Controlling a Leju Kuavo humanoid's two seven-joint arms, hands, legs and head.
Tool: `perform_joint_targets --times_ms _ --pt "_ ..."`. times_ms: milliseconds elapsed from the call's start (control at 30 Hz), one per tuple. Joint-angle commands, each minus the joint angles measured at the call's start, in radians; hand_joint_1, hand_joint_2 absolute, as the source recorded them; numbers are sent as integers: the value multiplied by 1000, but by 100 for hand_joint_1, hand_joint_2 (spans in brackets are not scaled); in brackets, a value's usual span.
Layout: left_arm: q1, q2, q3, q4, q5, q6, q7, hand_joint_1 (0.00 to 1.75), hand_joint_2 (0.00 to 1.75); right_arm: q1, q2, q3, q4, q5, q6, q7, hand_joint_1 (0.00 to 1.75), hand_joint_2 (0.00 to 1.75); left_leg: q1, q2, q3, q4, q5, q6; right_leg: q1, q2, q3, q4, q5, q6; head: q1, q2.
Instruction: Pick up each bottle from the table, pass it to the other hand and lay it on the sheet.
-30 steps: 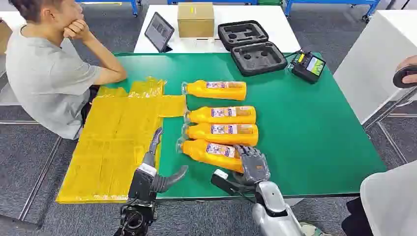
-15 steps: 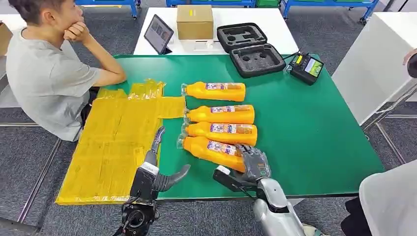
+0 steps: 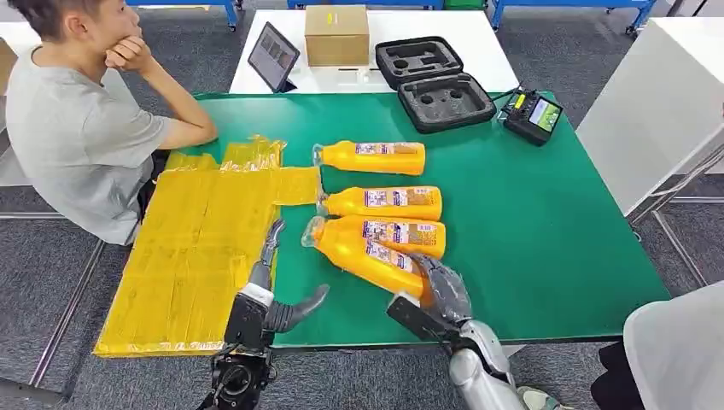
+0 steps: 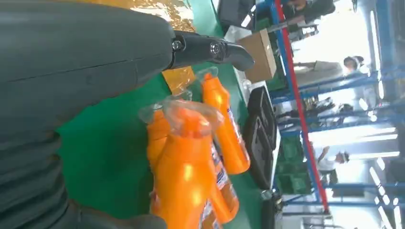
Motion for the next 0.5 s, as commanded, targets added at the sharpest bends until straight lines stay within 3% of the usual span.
perform_joint_targets --times_ms 33,200,367,500 --pt "-37 -18 -3 68 74 7 -9 0 175 63 35 -47 -55 -160 23 -87 175 175 1 -4 -1 -1 0 -2 1 -2 0 0 -1 -1 0 0" --pt "-35 -37 20 121 291 -85 71 0 175 74 38 -54 -82 -311 16 -178 175 175 0 -3 -7 -1 -1 -2 0 -1 -5 0 -1 -1 0 0" --pt "-69 -46 6 227 377 -124 78 0 175 75 36 -7 -109 -333 -38 -208 175 175 0 -3 -11 -1 0 -2 0 -1 -9 0 -1 -1 0 0" --pt "-68 -33 -24 239 495 -267 165 0 175 67 18 62 -109 -373 -113 -209 175 175 0 -2 -12 -1 -1 -2 0 0 -10 0 -2 -1 0 0"
